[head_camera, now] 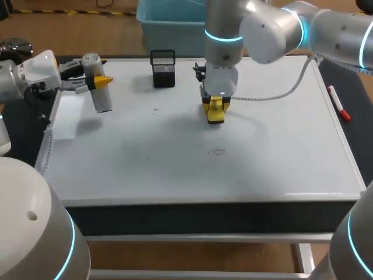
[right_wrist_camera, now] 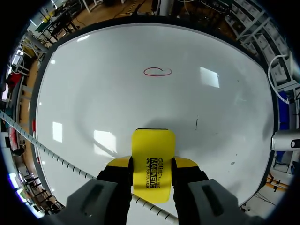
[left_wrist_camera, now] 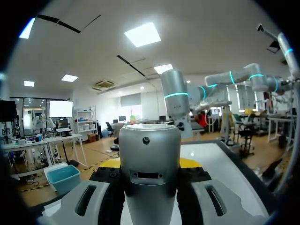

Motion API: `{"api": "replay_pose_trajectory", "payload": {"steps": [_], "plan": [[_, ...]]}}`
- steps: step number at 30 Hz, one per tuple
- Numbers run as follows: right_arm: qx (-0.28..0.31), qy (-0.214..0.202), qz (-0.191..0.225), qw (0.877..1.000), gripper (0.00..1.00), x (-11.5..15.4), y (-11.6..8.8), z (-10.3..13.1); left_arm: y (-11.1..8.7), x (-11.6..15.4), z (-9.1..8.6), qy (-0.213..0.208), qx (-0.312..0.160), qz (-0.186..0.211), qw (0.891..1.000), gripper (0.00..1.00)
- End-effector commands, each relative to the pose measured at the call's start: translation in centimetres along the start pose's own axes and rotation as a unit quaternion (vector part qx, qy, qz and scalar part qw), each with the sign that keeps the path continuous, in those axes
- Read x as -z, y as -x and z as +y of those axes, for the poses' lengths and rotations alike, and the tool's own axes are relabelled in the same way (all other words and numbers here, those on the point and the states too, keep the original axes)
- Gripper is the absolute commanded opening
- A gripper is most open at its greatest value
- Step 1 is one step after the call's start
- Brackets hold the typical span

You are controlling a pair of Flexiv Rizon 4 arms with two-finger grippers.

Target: Pick up the inspection probe, press it on each red-marked spot on the whiteboard one by one, put down the probe, pick up the eraser, and wipe off all the red marks.

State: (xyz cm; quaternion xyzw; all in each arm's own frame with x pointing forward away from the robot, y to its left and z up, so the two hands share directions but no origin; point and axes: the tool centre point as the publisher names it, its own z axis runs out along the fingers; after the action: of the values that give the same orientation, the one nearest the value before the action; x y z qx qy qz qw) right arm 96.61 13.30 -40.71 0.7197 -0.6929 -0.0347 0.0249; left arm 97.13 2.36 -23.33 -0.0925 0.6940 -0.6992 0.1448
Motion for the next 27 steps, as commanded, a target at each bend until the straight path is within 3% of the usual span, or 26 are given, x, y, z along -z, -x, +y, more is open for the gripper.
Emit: {"api": "replay_pose_trajectory", "payload": {"steps": [1,27], "plan": [[0.002,0.002,0.004,1.0,0.0,-0.4,0.0,-0.2,-0.1,0.0,-0.1,0.0,-0.001,-0.001,1.0,0.0],[-0.016,0.017,0.007,1.0,0.0,-1.8,-1.6,-0.7,-0.1,0.0,-0.1,0.0,-0.001,-0.001,1.0,0.0]]}}
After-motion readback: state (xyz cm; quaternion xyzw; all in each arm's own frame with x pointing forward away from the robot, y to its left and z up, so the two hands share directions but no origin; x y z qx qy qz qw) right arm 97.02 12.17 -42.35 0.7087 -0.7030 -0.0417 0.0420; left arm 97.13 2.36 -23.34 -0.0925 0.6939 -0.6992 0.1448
